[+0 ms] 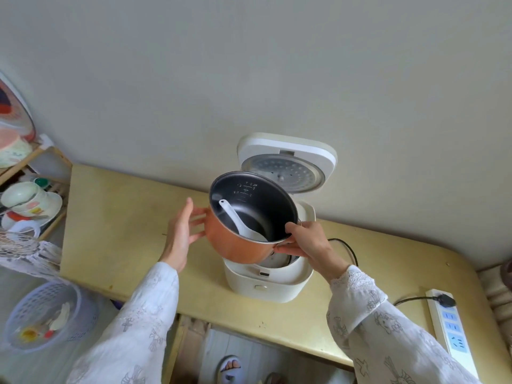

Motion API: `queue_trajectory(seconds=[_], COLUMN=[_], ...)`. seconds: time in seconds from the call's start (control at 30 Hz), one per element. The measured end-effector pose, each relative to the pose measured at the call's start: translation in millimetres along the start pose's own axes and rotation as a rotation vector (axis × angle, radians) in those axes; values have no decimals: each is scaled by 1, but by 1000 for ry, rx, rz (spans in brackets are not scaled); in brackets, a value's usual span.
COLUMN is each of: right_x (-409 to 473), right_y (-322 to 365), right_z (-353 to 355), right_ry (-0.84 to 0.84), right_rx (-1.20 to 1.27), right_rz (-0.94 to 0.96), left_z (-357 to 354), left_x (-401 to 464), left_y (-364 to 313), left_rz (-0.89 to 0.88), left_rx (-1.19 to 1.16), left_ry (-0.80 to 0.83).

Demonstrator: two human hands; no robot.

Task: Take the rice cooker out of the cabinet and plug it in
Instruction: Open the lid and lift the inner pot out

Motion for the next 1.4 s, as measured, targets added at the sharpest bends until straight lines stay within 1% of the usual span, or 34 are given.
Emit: queue_trajectory(seconds=[0.13, 0.2, 0.3, 0.37, 0.43, 0.5, 0.67, 0.77, 0.87, 1.0, 1.17, 1.4], right_x=[9, 14, 20, 23, 30, 41, 68, 80, 84, 88, 89, 88], right_y=[4, 11, 19, 26, 28, 23, -21, -51, -70, -75, -76, -73], right_z=[-35, -51, -65, -77, -91, -103, -110, -113, -114, -114, -113, -111], right_ry=[15, 11, -46, -43, 24, 62, 61, 94, 86, 82, 78, 69], right_rx=[-74, -152, -313, -366, -356, -376, -854, -1017, -1046, -1089, -1107, -1087], right_rz=[41, 85, 154, 206, 239, 242, 305, 367, 432, 456, 452, 446], left_z=[18, 35, 57, 71, 88, 102, 112, 109, 102, 87, 73, 59], left_x=[14, 17, 19, 20, 23, 26, 32, 39, 47, 59, 72, 95], left_y=[-17, -22, -21, -18, -12, -4, 34, 58, 80, 101, 115, 121], left_rz=[14, 38, 99, 115, 125, 164, 282, 346, 406, 447, 472, 495], left_rx=[40, 134, 336, 397, 382, 317, 125, 99, 100, 98, 66, 108], left_ry=[33, 25, 44, 37, -28, -116, -225, -271, -283, -274, -247, -190])
Point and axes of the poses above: each hand's wrist, its own x-axis towards the middle knuckle, its own z-axis out of the back of the hand, y = z × x, the point moved 2 cm from there along x, towards the middle knuckle, and after that the axes turned 5 degrees about -z, right-handed, at the moved point
